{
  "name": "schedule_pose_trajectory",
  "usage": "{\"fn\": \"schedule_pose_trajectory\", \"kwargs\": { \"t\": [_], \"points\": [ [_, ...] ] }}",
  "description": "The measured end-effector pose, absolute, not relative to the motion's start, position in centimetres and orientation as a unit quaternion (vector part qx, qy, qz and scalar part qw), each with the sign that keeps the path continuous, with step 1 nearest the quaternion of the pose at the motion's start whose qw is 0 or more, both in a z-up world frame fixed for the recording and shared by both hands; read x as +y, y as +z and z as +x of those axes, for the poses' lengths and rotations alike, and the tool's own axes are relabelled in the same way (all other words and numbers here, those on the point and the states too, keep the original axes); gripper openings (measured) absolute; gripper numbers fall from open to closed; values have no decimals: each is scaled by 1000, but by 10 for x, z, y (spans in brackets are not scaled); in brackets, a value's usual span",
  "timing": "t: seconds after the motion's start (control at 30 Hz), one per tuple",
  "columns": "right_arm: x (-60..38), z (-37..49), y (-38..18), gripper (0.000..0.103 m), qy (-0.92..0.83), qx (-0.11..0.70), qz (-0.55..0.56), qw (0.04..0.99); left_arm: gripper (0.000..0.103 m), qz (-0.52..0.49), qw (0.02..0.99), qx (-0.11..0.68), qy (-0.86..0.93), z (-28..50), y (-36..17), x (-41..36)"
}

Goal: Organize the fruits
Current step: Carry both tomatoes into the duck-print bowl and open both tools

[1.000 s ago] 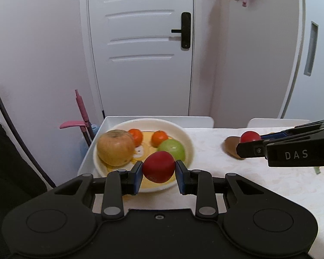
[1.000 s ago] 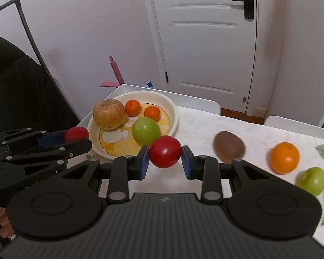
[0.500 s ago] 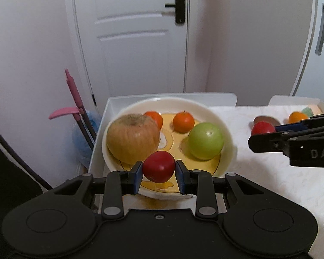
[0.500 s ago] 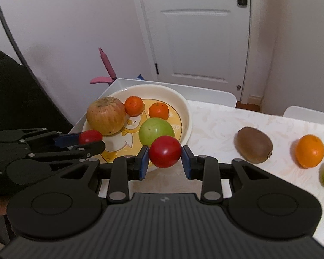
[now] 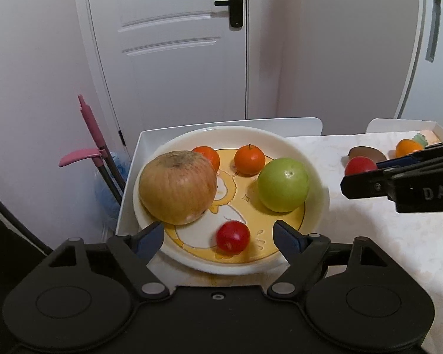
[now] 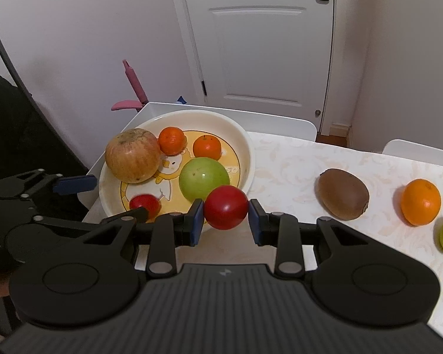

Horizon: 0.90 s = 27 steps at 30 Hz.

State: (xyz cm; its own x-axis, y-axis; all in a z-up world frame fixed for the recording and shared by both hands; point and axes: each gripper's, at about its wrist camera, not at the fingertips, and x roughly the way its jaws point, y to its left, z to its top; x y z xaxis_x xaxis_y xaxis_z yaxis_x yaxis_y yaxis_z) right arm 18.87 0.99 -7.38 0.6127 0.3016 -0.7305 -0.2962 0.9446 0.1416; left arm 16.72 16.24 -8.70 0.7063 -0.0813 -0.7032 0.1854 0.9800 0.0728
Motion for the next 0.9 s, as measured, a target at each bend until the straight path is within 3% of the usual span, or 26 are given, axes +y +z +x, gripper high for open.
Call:
{"fn": "schedule_pose_trajectory", "kwargs": {
  "t": [0.13,0.9],
  "points": [
    [12,190,-73,47,178,411,-3,894,97,65,923,375,-61,154,-79,166],
    [59,213,-102,48,246,446,-11,861,101,62,927,368,-40,119,-79,175]
  ]
}}
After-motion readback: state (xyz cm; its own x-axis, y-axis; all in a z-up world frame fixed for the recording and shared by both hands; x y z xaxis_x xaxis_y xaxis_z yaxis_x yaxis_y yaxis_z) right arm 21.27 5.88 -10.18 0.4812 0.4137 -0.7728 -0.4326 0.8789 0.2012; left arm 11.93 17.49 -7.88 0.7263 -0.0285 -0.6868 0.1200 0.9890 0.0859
